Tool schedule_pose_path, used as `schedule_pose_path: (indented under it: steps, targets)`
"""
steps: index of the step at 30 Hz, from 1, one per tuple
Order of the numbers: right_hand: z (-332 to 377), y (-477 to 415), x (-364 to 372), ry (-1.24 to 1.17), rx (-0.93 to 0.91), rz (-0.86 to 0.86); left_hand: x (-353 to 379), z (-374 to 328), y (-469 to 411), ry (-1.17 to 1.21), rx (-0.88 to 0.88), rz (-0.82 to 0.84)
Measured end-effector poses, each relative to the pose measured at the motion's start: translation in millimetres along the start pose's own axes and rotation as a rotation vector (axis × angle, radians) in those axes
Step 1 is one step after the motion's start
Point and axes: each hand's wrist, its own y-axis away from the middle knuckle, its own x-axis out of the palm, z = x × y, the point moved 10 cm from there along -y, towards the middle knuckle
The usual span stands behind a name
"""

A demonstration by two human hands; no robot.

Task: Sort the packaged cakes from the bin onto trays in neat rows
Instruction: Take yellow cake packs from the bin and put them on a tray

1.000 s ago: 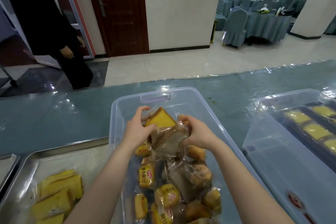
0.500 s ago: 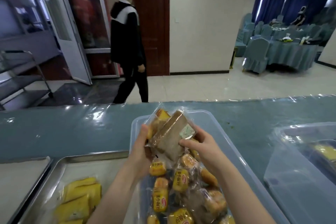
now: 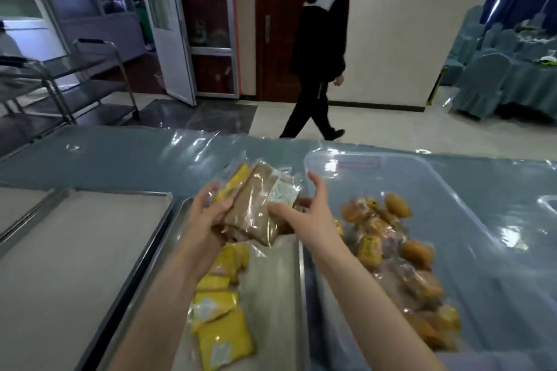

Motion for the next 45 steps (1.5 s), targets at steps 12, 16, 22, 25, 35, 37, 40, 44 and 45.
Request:
schedule_pose_path:
  steps: [12,16,22,25,35,37,40,44,45]
  targets:
    - [-186,40,147,0.314,0.219,0.231,-209,129,85,-0.771,-0.39,-0.226]
    - [-225,56,156,0.511,0.242,0.419,-227,159,101,-1.081,-0.533,-0.056]
    - [-161,47,134,0.676,0.169,0.341,-225,108,82,-1.041,-0.366,-0.2]
    - [-119,36,113,0.727,0.077,0.243,-199,64,65,-1.062,-0.127,-0.238]
    - [9,21,-40,0.603,-0.154,-0.037,26,26,14,-0.917,0.238,0.133]
    - [13,16,-92,0.667,-0.14,-0.096,76,25,10,-0.921,0.289,0.198]
    - [-8,4,-160,0.889,-0.014,-0.102,145,32,5,-0.922,0.35,0.261]
    - [-66,-17,-206,1.169,0.114,0.079,228,69,-8,-1.0,0.351,0.368]
    - [-81,-22,-209,1.221,0.121,0.13,244,85,-14,-1.036,0.317,0.404]
